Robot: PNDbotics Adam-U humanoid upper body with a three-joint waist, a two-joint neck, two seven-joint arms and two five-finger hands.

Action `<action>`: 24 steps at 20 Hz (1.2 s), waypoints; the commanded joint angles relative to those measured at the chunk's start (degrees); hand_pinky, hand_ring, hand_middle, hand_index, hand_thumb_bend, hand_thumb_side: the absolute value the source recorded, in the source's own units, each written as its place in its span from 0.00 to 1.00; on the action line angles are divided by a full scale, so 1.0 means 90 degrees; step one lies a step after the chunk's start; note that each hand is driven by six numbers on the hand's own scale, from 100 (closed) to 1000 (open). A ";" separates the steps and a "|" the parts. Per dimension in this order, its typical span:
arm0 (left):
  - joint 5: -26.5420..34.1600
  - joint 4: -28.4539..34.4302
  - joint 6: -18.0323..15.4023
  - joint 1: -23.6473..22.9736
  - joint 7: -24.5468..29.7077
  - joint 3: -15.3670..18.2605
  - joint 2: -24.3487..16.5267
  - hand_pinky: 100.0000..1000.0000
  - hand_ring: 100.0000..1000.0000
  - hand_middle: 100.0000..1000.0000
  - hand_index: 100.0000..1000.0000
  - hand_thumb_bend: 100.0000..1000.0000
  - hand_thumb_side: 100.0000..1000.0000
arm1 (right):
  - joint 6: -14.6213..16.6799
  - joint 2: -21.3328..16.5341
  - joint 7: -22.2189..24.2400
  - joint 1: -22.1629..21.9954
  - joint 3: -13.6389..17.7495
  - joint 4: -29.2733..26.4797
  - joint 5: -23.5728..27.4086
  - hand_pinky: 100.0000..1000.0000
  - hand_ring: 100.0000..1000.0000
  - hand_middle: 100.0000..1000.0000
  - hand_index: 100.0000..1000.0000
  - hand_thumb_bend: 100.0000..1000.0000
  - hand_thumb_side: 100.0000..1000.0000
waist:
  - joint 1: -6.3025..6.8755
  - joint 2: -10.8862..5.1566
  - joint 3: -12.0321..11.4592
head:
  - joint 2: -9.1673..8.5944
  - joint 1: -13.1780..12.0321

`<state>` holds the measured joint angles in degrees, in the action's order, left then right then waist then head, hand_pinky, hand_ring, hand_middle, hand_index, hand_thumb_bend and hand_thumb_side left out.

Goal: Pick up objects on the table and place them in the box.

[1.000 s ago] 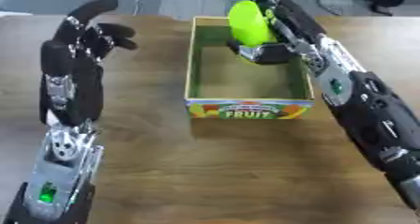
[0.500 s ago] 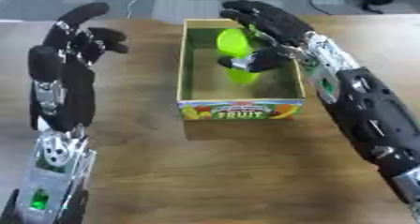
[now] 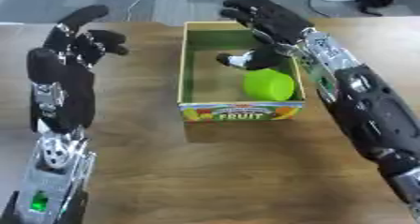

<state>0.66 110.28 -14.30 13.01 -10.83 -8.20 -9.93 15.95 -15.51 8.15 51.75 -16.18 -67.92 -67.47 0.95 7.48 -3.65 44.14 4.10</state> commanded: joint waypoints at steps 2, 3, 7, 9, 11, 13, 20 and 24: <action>0.0035 0.0095 -0.0014 0.0017 0.0008 0.0016 -0.0004 0.47 0.56 0.71 0.77 0.54 0.94 | -0.0140 -0.0205 -0.0965 0.0118 0.0109 -0.0603 0.0308 0.52 1.00 1.00 1.00 0.47 1.00 | 0.0029 -0.0126 0.0014 | -0.0002 0.0059; 0.0038 0.0108 -0.0024 0.0019 -0.0002 0.0026 -0.0003 0.47 0.56 0.70 0.77 0.54 0.94 | -0.0167 -0.0238 -0.1228 0.0081 0.0141 -0.0736 0.0524 0.43 0.93 0.93 1.00 0.41 1.00 | 0.0034 -0.0126 0.0023 | -0.0002 0.0040; 0.0043 0.0124 -0.0034 0.0013 -0.0042 0.0059 -0.0001 0.47 0.56 0.71 0.77 0.54 0.94 | -0.0115 -0.0412 -0.2065 -0.0195 0.0218 -0.1289 0.2147 0.14 0.76 0.82 0.89 0.01 1.00 | 0.0055 -0.0120 0.0074 | -0.0002 -0.0078; 0.0037 0.0129 -0.0035 0.0017 -0.0054 0.0073 -0.0004 0.47 0.56 0.71 0.77 0.54 0.93 | 0.0073 -0.0520 -0.2258 -0.0394 0.0210 -0.1622 0.3347 0.06 0.70 0.78 0.85 0.00 1.00 | 0.0070 -0.0116 0.0112 | -0.0002 -0.0176; 0.0035 0.0145 -0.0037 0.0036 -0.0069 0.0089 -0.0019 0.47 0.56 0.71 0.77 0.54 0.93 | 0.0292 -0.0637 -0.2199 -0.0633 0.0246 -0.2034 0.4669 0.03 0.66 0.73 0.81 0.00 1.00 | 0.0083 -0.0114 0.0168 | -0.0002 -0.0301; 0.0045 0.0169 -0.0038 0.0070 -0.0085 0.0099 -0.0043 0.47 0.56 0.71 0.77 0.53 0.92 | 0.0439 -0.0720 -0.2080 -0.0912 0.0377 -0.2515 0.5730 0.08 0.66 0.73 0.80 0.00 1.00 | 0.0095 -0.0109 0.0236 | -0.0002 -0.0422; 0.0114 0.0356 -0.0047 0.0277 -0.0104 0.0123 -0.0207 0.47 0.57 0.72 0.77 0.52 0.92 | 0.0656 -0.0593 -0.2072 -0.2003 0.0878 -0.4001 0.6778 0.20 0.71 0.77 0.84 0.00 1.00 | 0.0177 -0.0096 0.0575 | -0.0002 -0.0864; 0.0170 0.0467 -0.0151 0.0447 -0.0281 0.0208 -0.0299 0.49 0.59 0.73 0.78 0.48 0.95 | 0.0698 -0.0366 -0.2291 -0.2485 0.1119 -0.4552 0.6479 0.26 0.72 0.79 0.85 0.00 1.00 | 0.0221 -0.0085 0.0791 | -0.0002 -0.1055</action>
<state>1.70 113.10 -15.34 16.18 -12.75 -7.01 -11.58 22.03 -18.97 -11.82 29.06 -7.23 -106.35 -8.45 3.03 7.48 3.69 44.14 -4.46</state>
